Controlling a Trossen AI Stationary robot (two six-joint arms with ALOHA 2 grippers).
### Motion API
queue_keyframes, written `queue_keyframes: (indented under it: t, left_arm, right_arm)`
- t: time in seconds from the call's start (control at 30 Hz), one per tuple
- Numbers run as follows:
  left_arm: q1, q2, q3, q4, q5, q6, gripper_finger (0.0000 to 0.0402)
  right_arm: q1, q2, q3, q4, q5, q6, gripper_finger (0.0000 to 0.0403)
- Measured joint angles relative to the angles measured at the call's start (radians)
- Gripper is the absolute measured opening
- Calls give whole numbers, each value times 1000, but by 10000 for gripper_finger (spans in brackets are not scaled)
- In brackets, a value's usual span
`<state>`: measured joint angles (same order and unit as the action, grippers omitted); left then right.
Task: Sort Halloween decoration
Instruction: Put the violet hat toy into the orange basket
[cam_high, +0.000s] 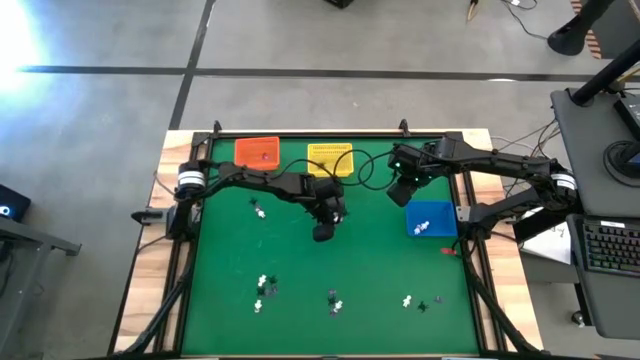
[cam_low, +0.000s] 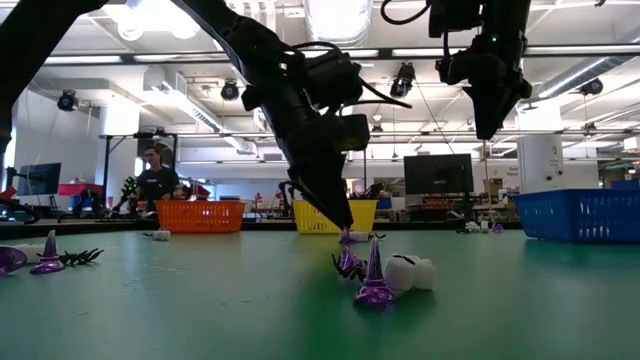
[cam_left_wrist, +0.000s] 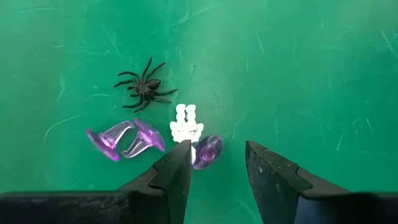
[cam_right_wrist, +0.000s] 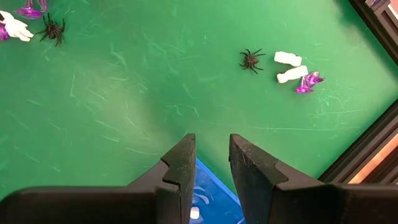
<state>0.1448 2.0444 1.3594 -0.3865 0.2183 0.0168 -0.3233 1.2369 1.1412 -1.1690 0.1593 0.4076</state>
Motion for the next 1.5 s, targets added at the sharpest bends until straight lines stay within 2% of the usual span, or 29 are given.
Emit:
queue_keyframes:
  t: [0.33, 0.77, 0.93, 1.17, 1.5]
  left_arm:
    - [0, 14, 2, -2, 11, 0, 84]
    - [0, 19, 0, -42, -33, -4, 4]
    - [0, 19, 0, -43, -33, -10, 2]
    - [0, 19, 0, -44, 28, -19, 1]
    - [0, 6, 0, -44, 30, -31, 0]
  right_arm:
    - [0, 0, 0, 0, 0, 0, 91]
    - [0, 0, 0, 0, 0, 0, 91]
    - [0, 0, 0, 0, 0, 0, 91]
    - [0, 0, 0, 0, 0, 0, 91]
    - [0, 0, 0, 0, 1, -1, 91]
